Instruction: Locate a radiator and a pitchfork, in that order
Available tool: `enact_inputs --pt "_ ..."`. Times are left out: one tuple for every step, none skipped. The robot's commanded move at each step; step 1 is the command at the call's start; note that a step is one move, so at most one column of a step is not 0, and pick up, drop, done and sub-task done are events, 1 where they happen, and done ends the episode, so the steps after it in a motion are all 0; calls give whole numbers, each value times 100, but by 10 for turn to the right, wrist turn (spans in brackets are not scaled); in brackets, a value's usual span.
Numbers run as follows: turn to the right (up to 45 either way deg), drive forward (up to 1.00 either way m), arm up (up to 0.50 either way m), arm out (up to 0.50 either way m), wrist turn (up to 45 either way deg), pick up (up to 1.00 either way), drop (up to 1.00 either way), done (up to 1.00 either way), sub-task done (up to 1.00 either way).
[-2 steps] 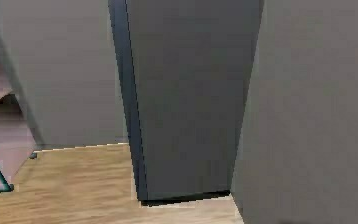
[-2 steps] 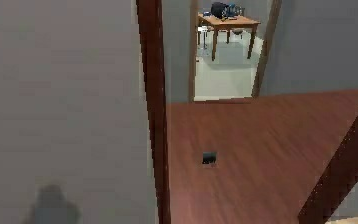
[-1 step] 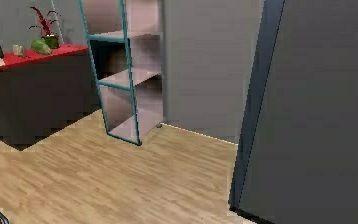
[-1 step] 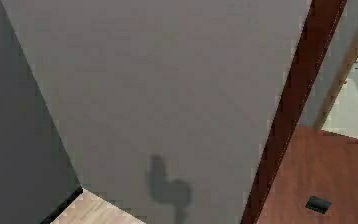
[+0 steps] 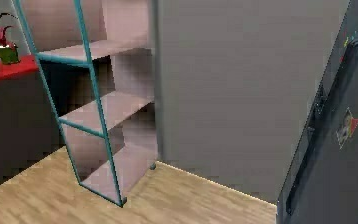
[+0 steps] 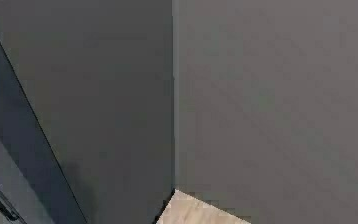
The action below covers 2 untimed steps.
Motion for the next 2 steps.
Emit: enact_inputs --pt "-450 0 0 0 0 0 0 0 0" --pt "-60 0 0 0 0 0 0 0 0"
